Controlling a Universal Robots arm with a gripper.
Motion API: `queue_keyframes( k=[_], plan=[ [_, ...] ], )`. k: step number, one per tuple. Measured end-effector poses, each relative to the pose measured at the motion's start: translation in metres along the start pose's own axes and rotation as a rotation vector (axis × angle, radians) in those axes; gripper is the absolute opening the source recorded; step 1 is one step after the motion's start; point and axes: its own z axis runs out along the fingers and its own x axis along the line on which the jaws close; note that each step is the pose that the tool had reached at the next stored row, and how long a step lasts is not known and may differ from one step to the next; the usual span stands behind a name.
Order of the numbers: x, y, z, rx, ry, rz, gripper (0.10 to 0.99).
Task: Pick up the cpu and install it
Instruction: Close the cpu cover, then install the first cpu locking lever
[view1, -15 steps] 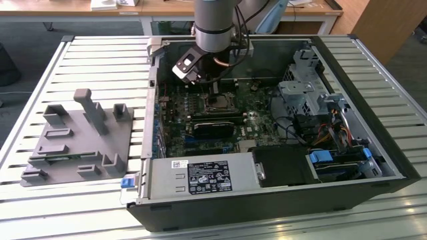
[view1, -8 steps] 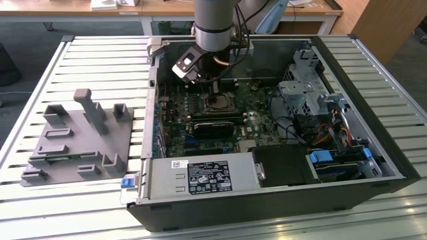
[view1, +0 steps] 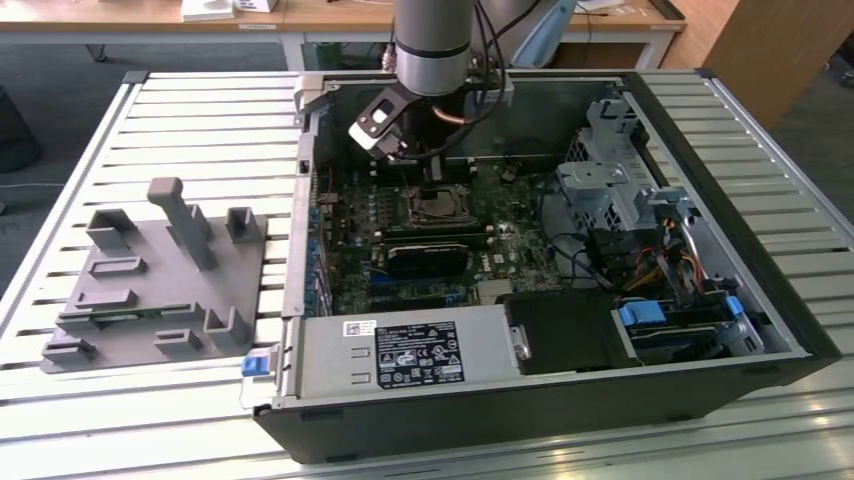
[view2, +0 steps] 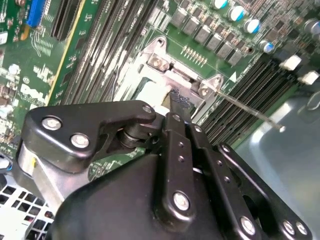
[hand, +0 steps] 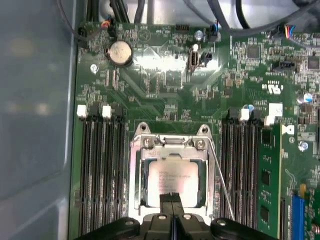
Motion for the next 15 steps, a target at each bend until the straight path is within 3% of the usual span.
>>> queue_keyframes(
  k=[5,15],
  plan=[
    [-0.0001,0.0052,0.0002,0.0,0.0,0.0,0.106],
    [-0.0002,0.009,0.0003,0.0,0.0,0.0,0.106]
  ],
)
